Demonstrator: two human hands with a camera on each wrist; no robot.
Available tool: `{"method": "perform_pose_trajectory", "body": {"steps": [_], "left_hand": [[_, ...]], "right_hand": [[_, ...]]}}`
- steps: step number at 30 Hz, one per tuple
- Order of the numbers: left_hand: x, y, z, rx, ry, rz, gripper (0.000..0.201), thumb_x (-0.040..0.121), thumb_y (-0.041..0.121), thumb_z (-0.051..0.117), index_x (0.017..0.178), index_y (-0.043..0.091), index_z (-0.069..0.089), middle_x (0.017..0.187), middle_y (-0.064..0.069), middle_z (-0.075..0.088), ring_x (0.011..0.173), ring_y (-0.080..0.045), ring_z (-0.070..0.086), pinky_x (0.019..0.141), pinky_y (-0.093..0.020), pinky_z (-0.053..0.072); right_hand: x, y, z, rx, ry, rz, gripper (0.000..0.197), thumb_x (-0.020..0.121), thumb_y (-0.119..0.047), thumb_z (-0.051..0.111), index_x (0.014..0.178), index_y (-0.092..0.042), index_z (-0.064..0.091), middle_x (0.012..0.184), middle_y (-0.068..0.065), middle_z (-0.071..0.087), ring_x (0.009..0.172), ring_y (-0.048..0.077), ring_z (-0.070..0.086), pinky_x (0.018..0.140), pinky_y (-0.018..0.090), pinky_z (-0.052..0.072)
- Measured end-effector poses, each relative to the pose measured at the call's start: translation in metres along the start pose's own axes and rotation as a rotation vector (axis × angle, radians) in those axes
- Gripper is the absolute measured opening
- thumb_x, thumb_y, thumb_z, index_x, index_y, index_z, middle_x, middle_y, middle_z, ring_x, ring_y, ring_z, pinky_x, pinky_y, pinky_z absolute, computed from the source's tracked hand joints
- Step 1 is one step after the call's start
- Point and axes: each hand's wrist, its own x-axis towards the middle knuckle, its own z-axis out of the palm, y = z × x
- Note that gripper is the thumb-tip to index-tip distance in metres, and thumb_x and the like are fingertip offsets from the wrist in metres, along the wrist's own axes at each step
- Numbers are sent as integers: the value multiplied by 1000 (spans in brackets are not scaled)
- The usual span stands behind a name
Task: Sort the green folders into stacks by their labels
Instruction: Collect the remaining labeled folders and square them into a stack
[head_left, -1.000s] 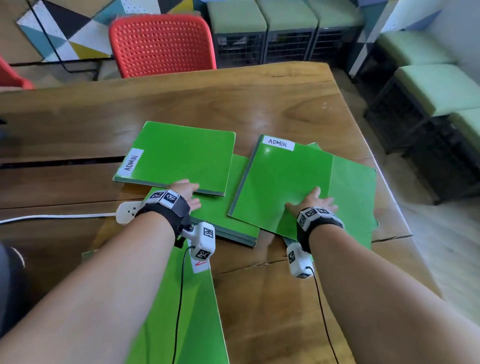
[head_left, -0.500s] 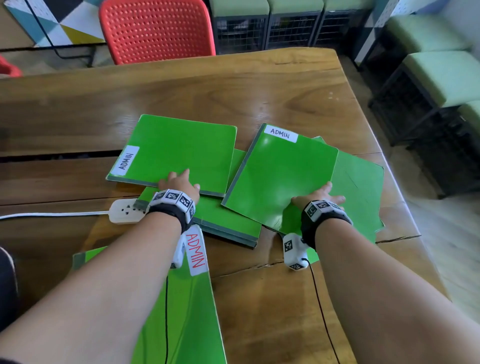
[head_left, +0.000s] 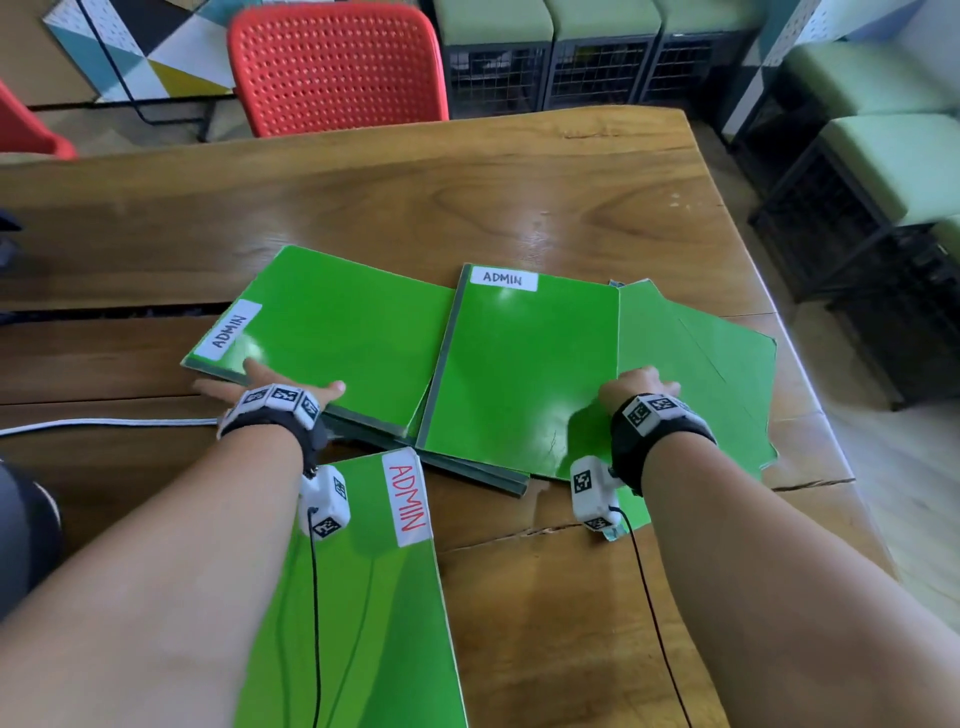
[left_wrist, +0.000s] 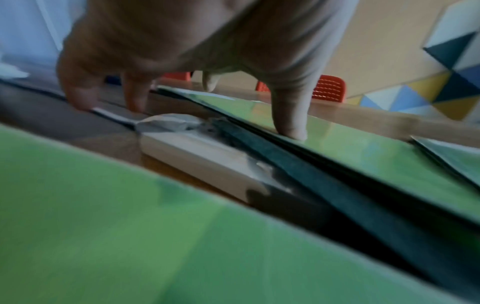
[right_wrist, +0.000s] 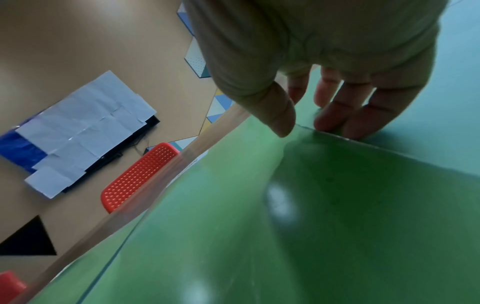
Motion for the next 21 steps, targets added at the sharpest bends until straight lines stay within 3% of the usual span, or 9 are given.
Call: {"method": "perform_pose_trajectory", "body": {"steps": [2, 5, 8, 11, 14, 15, 17, 19, 21], "left_hand": [[8, -7, -4, -62, -99, -10, 149, 43, 72, 78, 154, 19, -7, 161, -16, -6, 147, -37, 13, 116, -51, 23], [11, -21, -2, -143, -125, 32, 116, 71, 47, 78, 154, 14, 3, 158, -17, 17, 143, -35, 25, 113, -50, 29], [-1, -33, -5, -170, -37, 24, 106, 68, 46, 80, 151, 18, 19, 150, -18, 30, 134, -39, 37, 103, -52, 37], [-19, -37, -15, -341, 34, 38, 93, 73, 24, 82, 148, 21, 27, 145, -17, 28, 121, -41, 47, 90, -47, 45], [-24, -42, -25, -691, 142, 90, 80, 80, -5, 65, 145, 30, 33, 147, -12, 30, 105, -32, 55, 75, -34, 46], [-23, -45, -31, -769, 163, 124, 76, 83, -9, 58, 143, 32, 36, 146, -10, 34, 102, -31, 57, 71, -33, 46], [-20, -50, -42, -853, 148, 206, 68, 86, -10, 51, 140, 30, 45, 145, -8, 44, 88, -27, 62, 62, -31, 46], [-17, -57, -54, -922, 122, 243, 61, 89, -10, 46, 137, 26, 53, 143, -8, 50, 61, -17, 56, 51, -27, 44], [-14, -64, -68, -958, 131, 260, 57, 90, -9, 43, 133, 25, 58, 140, -11, 53, 57, -12, 51, 52, -24, 44]], "right_hand": [[-10, -4, 7, 8, -1, -42, 63, 89, -28, 63, 140, -9, 32, 140, 17, 30, 119, 38, 47, 90, 46, 43], [-26, -3, 23, -73, -18, -91, 93, 75, -48, 74, 147, -21, 21, 147, 18, 24, 129, 43, 38, 100, 56, 40], [-33, 5, 43, -104, -5, -93, 100, 71, -45, 78, 147, -26, 17, 145, 18, 25, 132, 41, 33, 102, 56, 37], [-38, 8, 47, 5, -13, -20, 91, 71, -37, 80, 140, -22, 24, 134, 19, 39, 122, 39, 45, 99, 52, 44], [-39, 6, 35, 156, -12, -56, 51, 84, -17, 64, 129, -7, 42, 125, 19, 53, 104, 32, 57, 80, 40, 50], [-40, 5, 29, 197, -14, -91, 46, 87, -12, 58, 131, -6, 45, 125, 19, 55, 101, 31, 58, 77, 39, 50], [-43, 1, 16, 313, -14, -192, 52, 90, -4, 51, 140, -8, 39, 130, 15, 54, 105, 28, 57, 84, 40, 52], [-48, -4, -1, 424, 13, -288, 55, 92, -1, 48, 145, -9, 35, 135, 14, 52, 110, 28, 56, 91, 40, 51], [-57, -10, -16, 503, 19, -364, 56, 93, -2, 49, 146, -10, 34, 139, 13, 50, 108, 25, 58, 93, 40, 52]]}}
